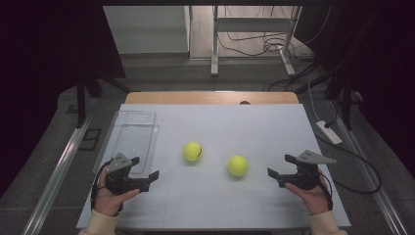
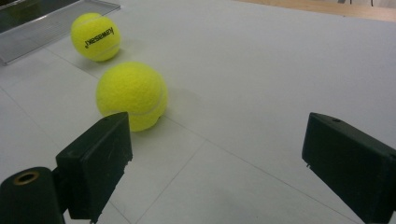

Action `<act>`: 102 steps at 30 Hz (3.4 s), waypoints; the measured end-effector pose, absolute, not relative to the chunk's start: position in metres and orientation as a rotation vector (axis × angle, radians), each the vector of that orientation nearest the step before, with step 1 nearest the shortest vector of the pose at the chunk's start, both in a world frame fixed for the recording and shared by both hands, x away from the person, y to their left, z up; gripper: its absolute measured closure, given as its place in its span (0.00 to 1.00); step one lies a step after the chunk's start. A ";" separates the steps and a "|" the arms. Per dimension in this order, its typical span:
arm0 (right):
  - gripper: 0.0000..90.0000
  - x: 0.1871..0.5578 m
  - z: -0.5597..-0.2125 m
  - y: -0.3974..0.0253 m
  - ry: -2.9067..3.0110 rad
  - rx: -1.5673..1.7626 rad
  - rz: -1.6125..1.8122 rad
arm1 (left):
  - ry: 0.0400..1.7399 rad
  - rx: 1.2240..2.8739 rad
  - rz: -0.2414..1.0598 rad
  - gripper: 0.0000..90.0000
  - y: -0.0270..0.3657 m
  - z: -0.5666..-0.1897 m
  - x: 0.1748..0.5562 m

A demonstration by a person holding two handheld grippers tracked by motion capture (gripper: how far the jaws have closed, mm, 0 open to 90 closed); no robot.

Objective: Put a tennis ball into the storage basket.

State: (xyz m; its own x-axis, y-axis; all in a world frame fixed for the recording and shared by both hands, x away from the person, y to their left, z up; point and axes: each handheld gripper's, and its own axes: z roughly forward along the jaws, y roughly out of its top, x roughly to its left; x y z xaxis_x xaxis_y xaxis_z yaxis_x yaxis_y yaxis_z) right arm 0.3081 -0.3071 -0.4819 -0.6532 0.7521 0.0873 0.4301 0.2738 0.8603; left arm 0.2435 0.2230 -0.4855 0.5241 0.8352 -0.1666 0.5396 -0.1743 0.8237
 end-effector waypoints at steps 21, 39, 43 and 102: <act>0.10 0.306 -0.487 -0.304 2.220 1.073 1.324 | 1.118 1.884 0.391 0.09 0.205 -0.471 0.260; 0.10 0.307 -0.489 -0.302 2.226 1.070 1.314 | 1.077 1.932 0.369 0.09 0.191 -0.455 0.273; 0.10 0.307 -0.490 -0.300 2.232 1.069 1.308 | 1.070 1.943 0.368 0.09 0.188 -0.453 0.276; 0.11 0.309 -0.496 -0.311 2.212 1.123 1.297 | 1.030 2.129 0.351 0.09 0.126 -0.436 0.334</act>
State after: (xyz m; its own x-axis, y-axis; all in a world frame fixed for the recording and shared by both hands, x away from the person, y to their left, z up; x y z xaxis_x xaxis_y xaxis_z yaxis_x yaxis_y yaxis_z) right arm 0.3088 -0.3110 -0.4963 -0.6298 0.7709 0.0956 0.4600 0.2710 0.8455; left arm 0.3338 0.1264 -0.4358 0.6417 0.7639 -0.0675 0.5639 -0.4104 0.7166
